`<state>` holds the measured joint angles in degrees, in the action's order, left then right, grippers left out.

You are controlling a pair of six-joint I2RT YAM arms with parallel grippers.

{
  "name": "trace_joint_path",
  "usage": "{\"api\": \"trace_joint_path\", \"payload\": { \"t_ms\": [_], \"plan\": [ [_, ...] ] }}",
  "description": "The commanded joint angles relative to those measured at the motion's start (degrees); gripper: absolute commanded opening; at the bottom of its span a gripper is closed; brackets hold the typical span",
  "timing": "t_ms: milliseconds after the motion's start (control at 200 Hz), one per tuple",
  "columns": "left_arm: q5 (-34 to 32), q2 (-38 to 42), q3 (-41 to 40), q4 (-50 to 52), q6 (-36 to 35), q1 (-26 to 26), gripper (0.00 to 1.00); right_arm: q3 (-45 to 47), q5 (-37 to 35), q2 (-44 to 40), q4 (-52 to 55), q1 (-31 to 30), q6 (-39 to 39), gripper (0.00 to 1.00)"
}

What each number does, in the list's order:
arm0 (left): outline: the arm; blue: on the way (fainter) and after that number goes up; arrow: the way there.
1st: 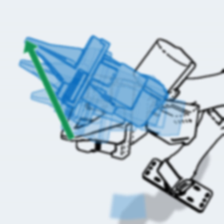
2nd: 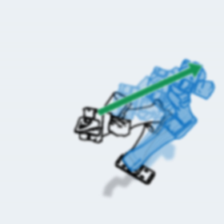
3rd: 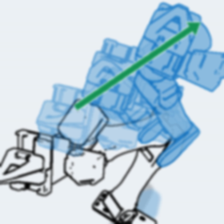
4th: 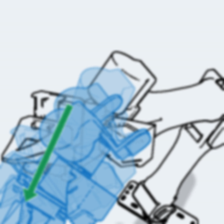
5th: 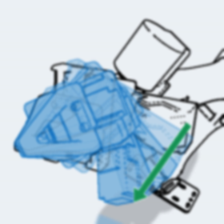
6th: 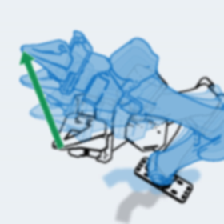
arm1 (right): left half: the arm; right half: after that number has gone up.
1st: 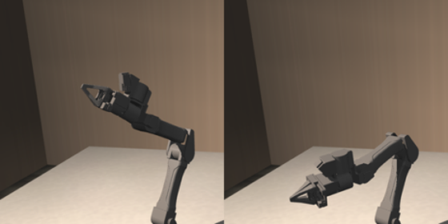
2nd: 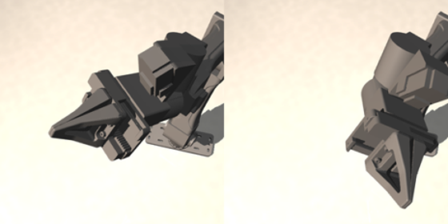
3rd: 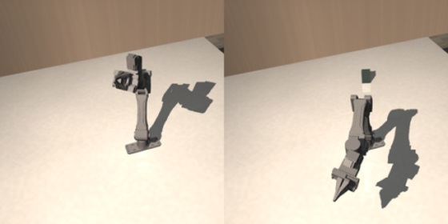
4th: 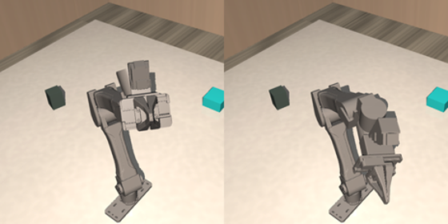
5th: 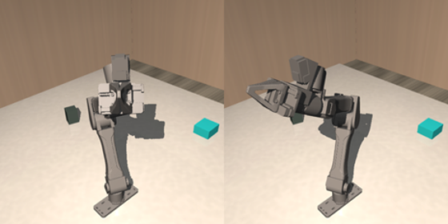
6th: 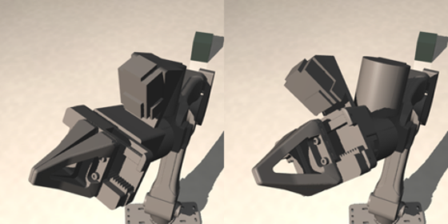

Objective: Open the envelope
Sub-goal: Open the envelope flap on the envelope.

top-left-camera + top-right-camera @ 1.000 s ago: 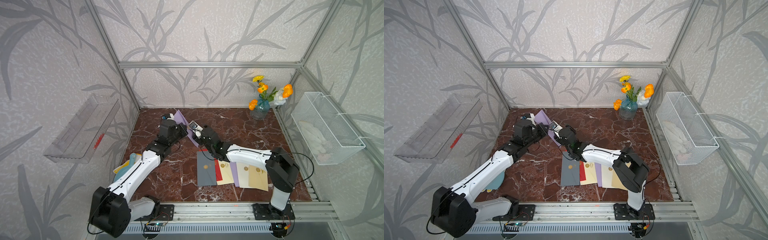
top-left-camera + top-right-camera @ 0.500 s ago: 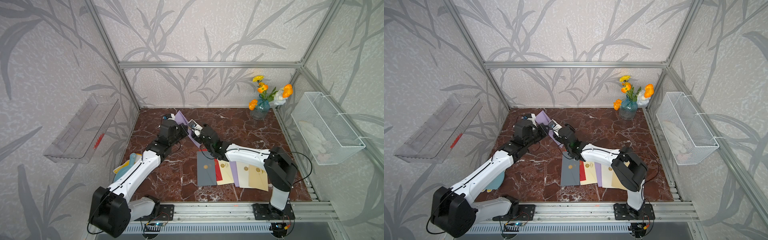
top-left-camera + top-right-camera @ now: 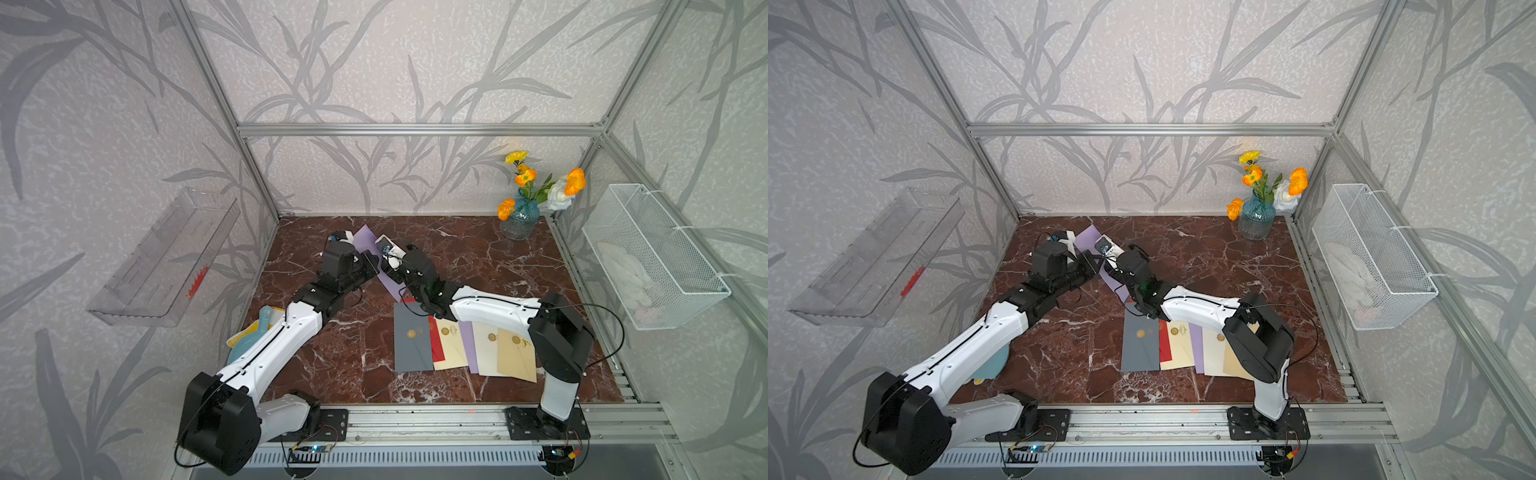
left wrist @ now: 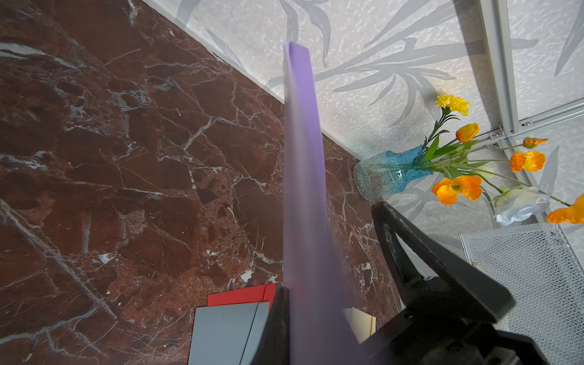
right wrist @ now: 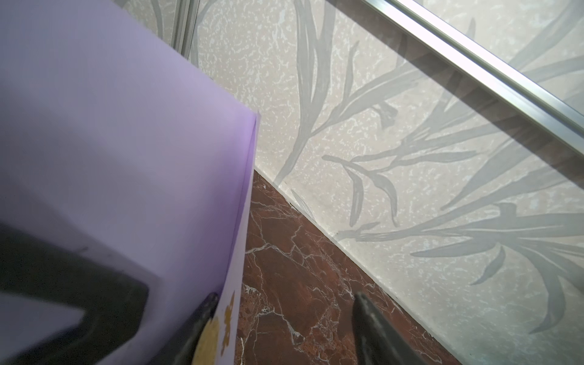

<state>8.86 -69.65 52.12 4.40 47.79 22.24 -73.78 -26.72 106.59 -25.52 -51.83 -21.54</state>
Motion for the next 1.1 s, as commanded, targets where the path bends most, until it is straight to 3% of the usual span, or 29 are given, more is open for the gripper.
{"api": "trace_joint_path", "payload": {
  "t_ms": [0,325,520,755,1095],
  "plan": [
    [0.3,0.8,-0.5,0.0,-0.7,0.3,0.0,-1.9,-1.5,0.8,-1.7,0.4,-1.1,0.66],
    [2.9,4.2,-3.0,-0.2,-5.2,0.2,0.0,-2.2,-1.3,-0.7,3.3,3.4,3.0,0.66],
    [6.4,7.7,-6.1,-5.1,-8.2,0.0,0.0,-2.1,0.3,-1.2,6.5,4.5,5.7,0.66],
    [16.3,9.8,-8.3,-12.2,-10.8,-0.5,0.0,-0.7,3.9,-2.3,8.4,5.5,9.0,0.66],
    [28.8,10.8,-8.5,-15.3,-13.1,-3.0,0.0,4.7,19.1,-6.4,11.7,12.4,23.7,0.66]
  ]
}}
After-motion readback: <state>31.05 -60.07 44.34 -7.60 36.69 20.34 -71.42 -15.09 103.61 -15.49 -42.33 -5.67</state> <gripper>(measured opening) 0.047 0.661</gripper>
